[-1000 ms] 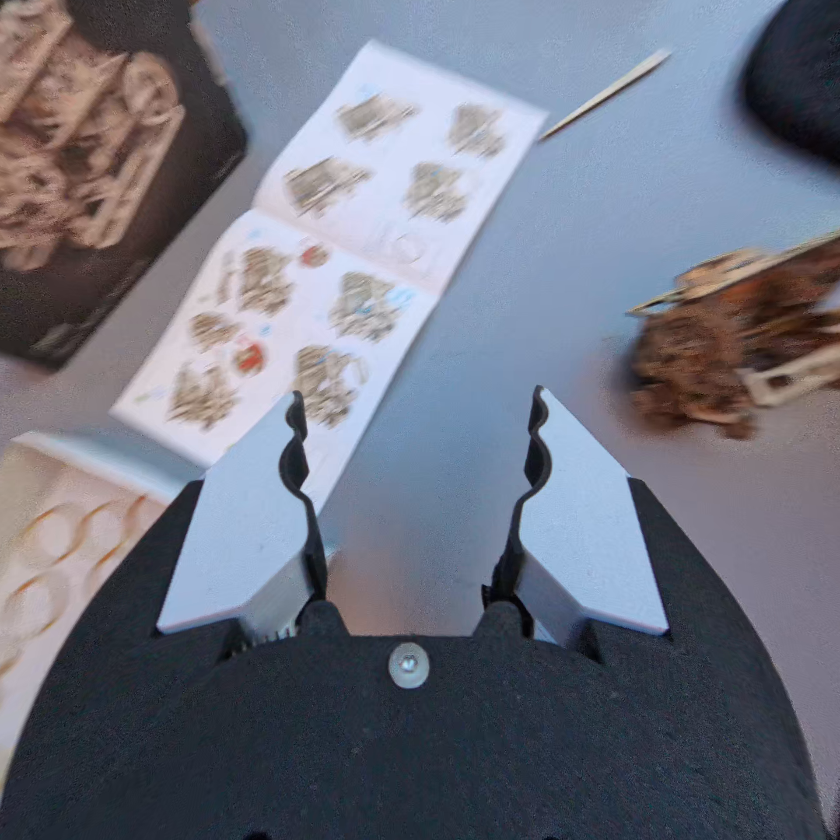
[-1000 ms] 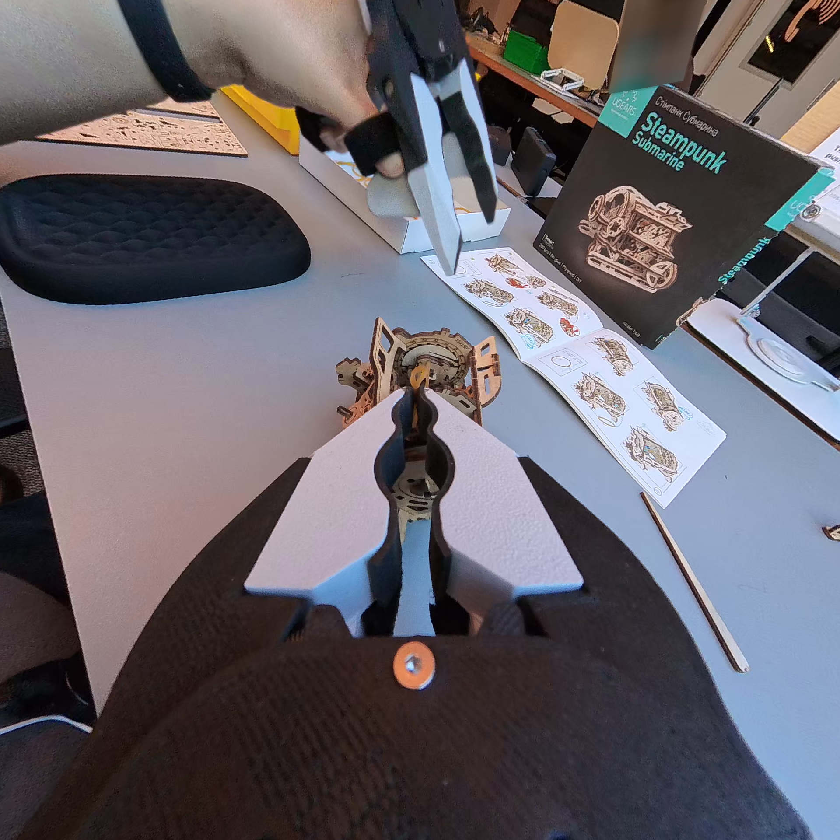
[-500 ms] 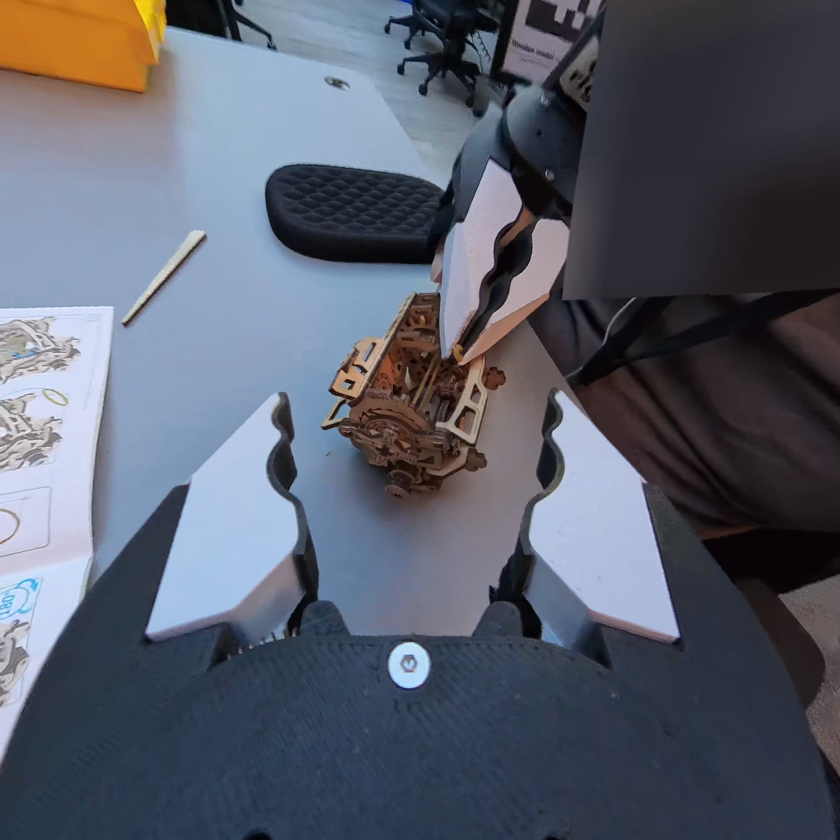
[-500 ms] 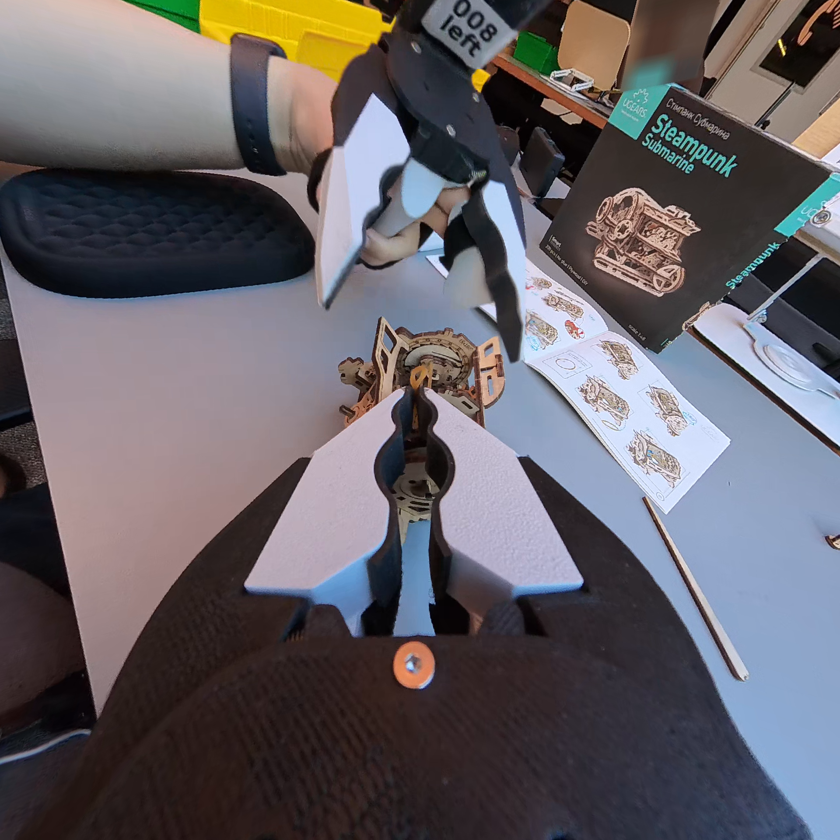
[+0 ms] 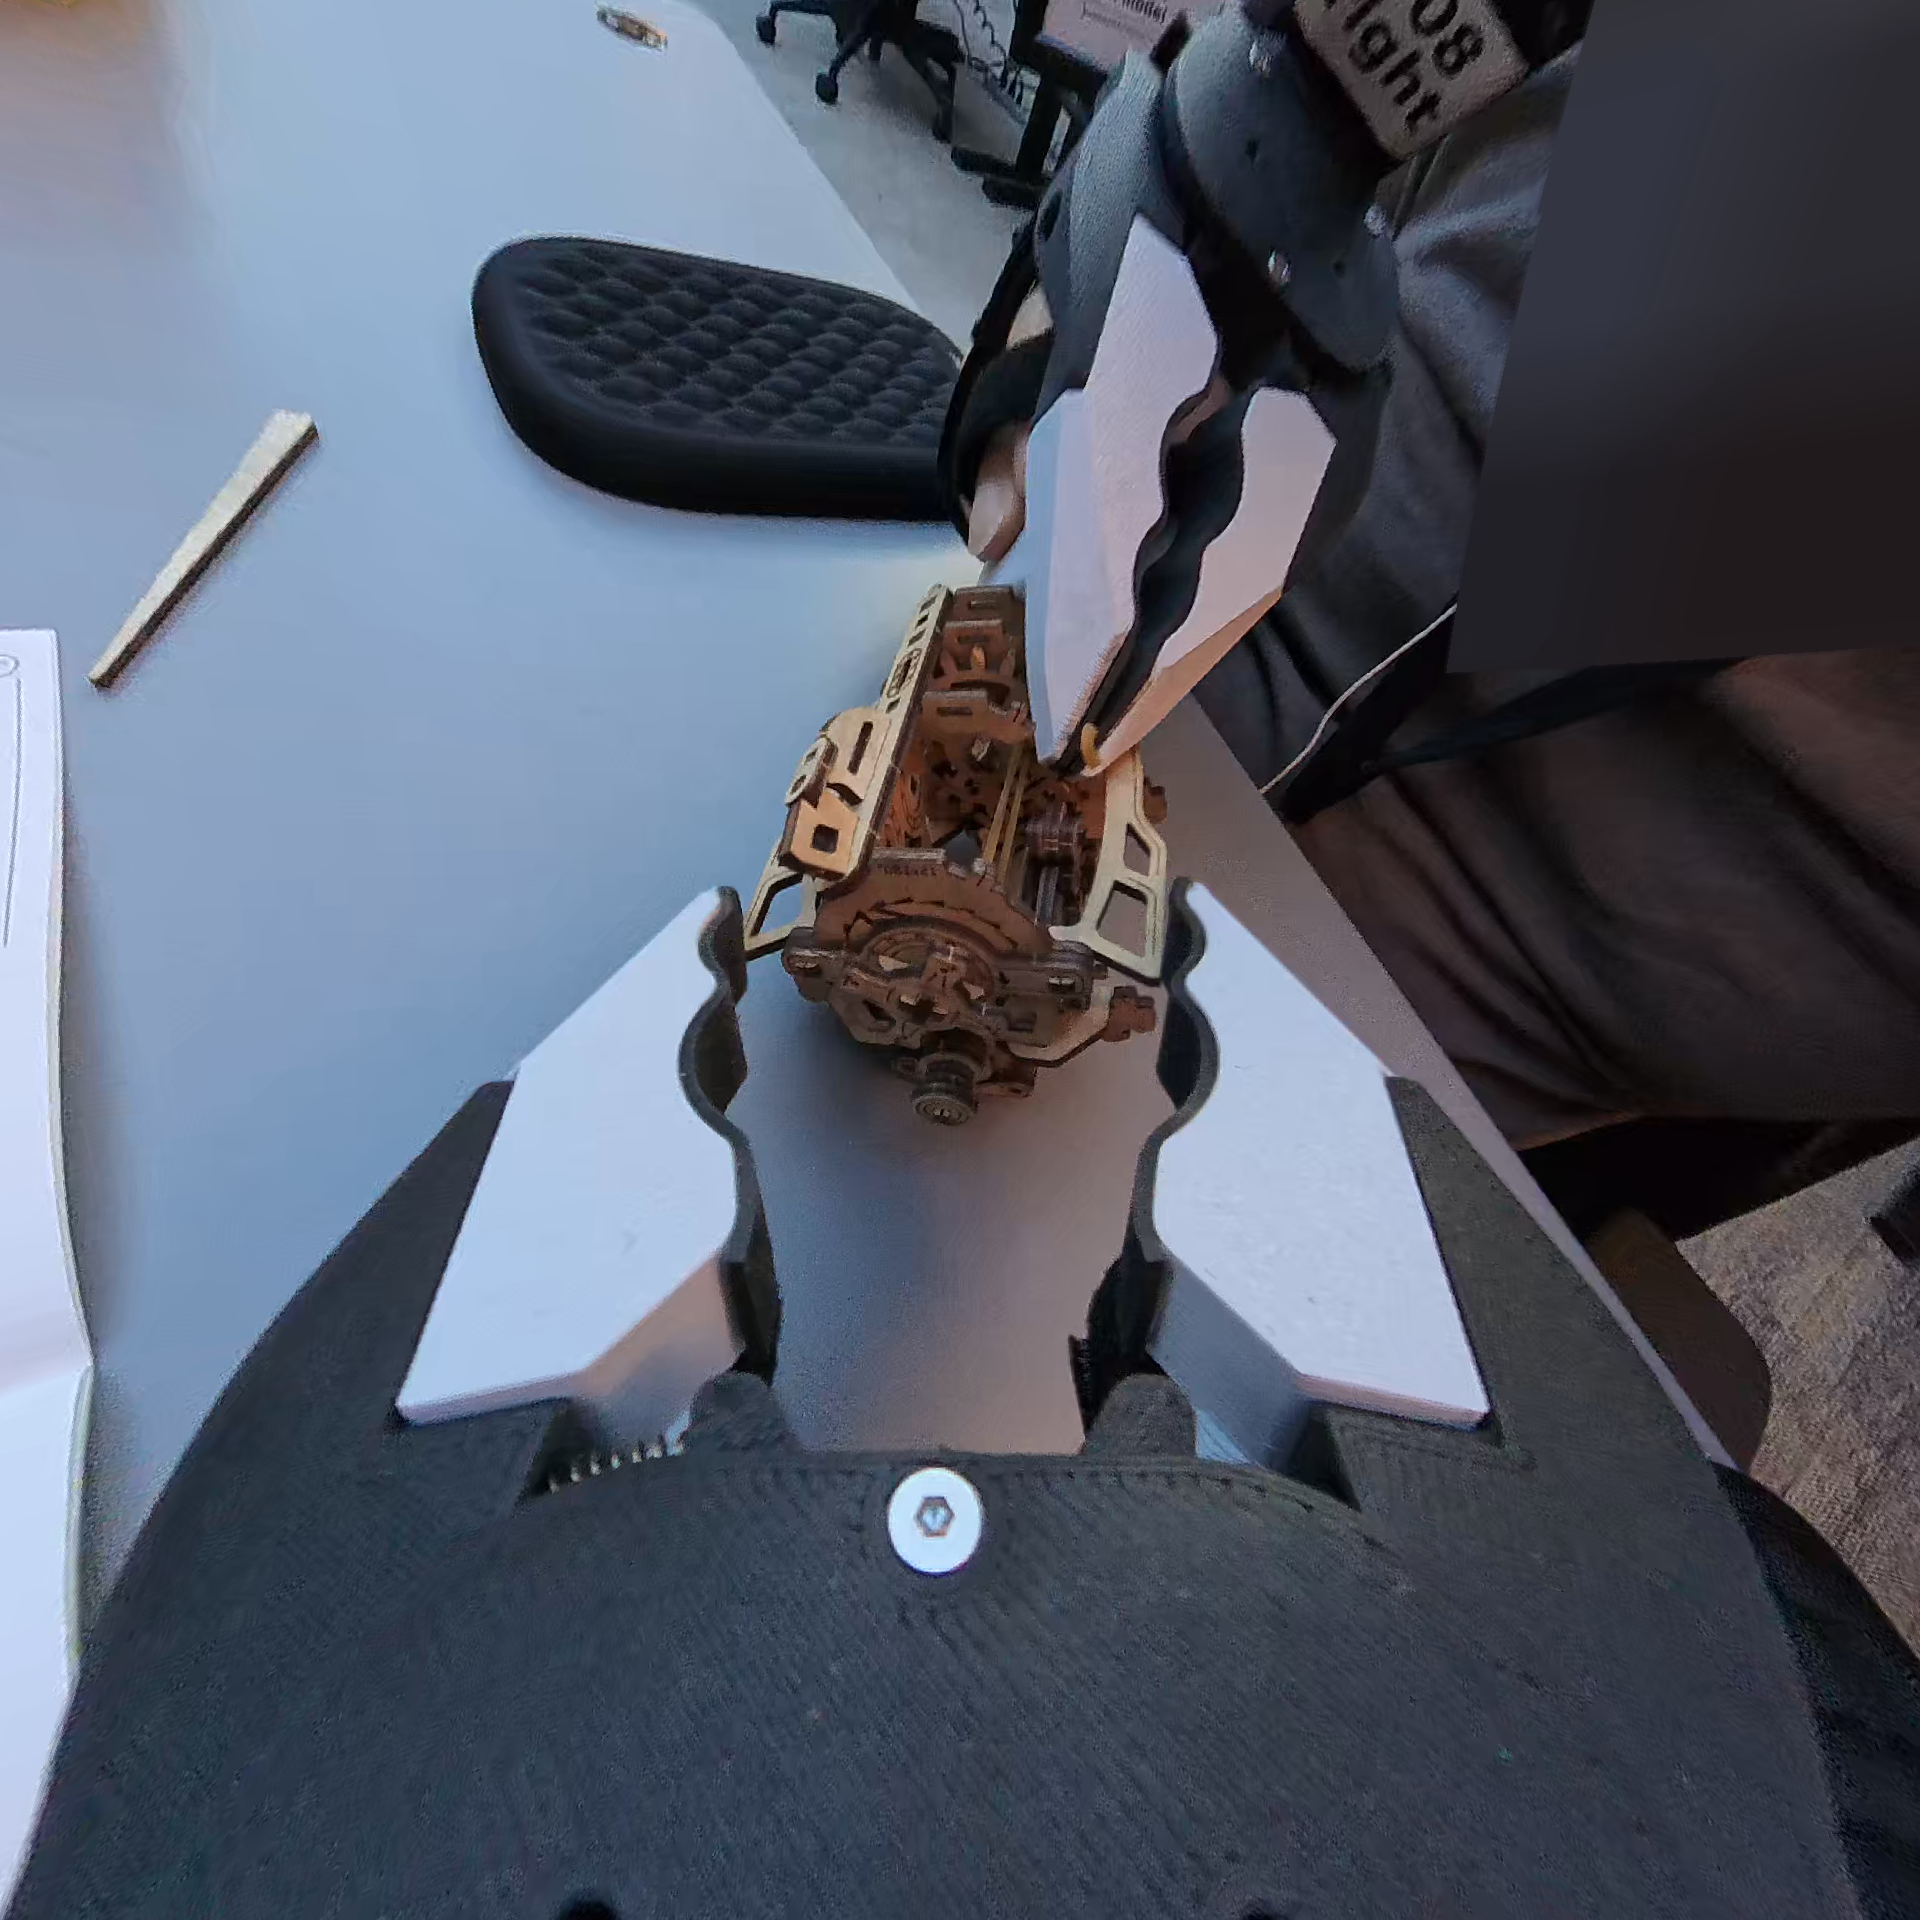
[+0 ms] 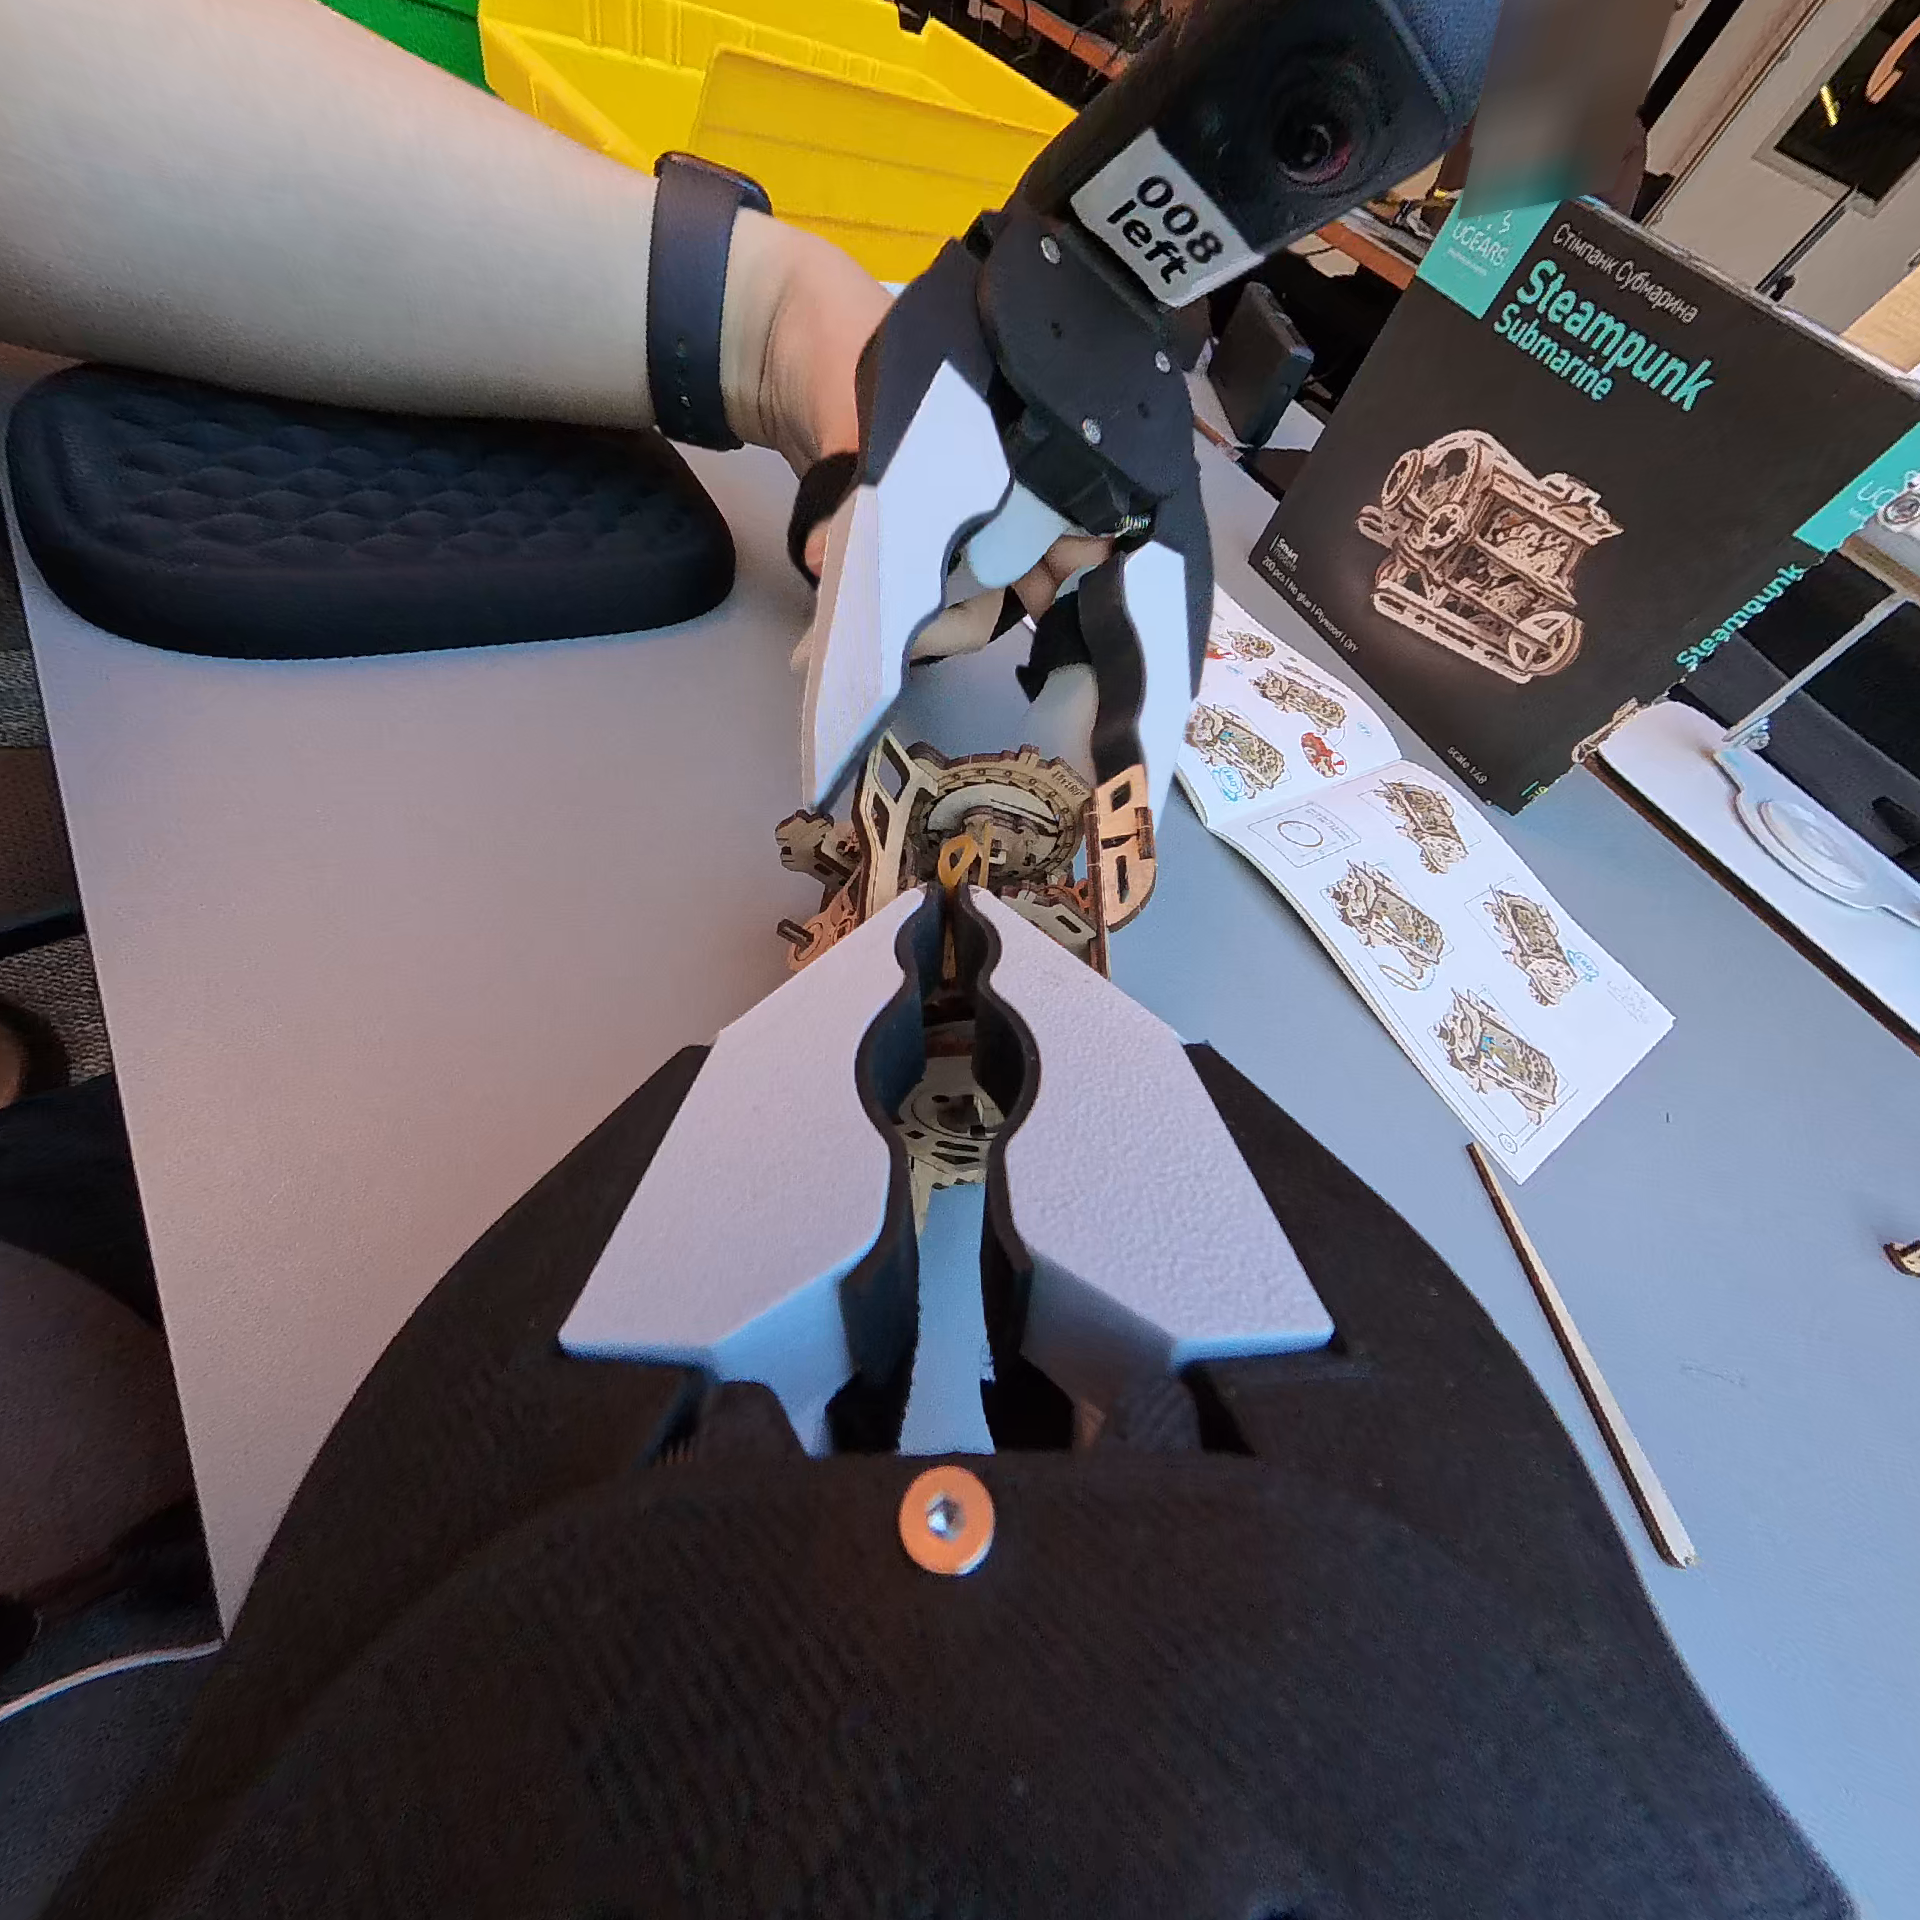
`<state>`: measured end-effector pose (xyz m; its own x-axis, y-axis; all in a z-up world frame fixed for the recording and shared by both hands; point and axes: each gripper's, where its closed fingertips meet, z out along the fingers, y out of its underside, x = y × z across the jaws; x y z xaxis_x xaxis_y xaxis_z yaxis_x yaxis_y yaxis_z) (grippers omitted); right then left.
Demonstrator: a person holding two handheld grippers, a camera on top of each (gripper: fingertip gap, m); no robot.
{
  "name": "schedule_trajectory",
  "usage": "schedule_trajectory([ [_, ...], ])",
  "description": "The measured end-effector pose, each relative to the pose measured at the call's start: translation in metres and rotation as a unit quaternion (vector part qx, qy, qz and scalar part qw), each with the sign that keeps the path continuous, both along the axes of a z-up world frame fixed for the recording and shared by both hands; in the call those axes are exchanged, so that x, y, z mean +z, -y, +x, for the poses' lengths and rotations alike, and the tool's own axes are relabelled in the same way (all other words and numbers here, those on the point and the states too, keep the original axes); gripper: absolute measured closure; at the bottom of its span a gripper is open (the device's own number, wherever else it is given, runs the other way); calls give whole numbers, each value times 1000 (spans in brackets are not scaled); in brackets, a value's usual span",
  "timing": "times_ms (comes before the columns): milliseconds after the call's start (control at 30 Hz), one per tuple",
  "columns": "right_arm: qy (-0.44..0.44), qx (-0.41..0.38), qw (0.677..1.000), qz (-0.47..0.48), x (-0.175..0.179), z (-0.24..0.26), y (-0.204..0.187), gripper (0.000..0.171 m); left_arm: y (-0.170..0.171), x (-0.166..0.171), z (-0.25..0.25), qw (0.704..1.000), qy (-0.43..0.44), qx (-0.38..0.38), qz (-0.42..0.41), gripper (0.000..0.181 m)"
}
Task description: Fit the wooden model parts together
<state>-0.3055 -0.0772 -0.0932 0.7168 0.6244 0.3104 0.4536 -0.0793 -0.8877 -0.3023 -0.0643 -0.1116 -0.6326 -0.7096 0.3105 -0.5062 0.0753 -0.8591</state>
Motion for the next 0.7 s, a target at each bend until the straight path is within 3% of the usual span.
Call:
schedule_trajectory([
  [33, 0, 0, 1000, 1, 0, 0, 0, 171, 0, -2, 0, 1000, 0, 0, 3, 102],
  [167, 8, 5, 1000, -2, 0, 0, 1, 171, 3, 1, -1, 1000, 13, -4, -5, 112],
  [300, 17, 10, 1000, -5, 0, -1, 3, 171, 9, 1, -1, 1000, 2, 10, -13, 111],
  [467, 32, 20, 999, -3, -2, -3, 5, 171, 9, -5, 5, 999, 12, 30, 9, 79],
  [700, 53, 36, 998, 5, -2, 0, 6, 171, 14, 9, 3, 998, 23, -11, -56, 103],
])
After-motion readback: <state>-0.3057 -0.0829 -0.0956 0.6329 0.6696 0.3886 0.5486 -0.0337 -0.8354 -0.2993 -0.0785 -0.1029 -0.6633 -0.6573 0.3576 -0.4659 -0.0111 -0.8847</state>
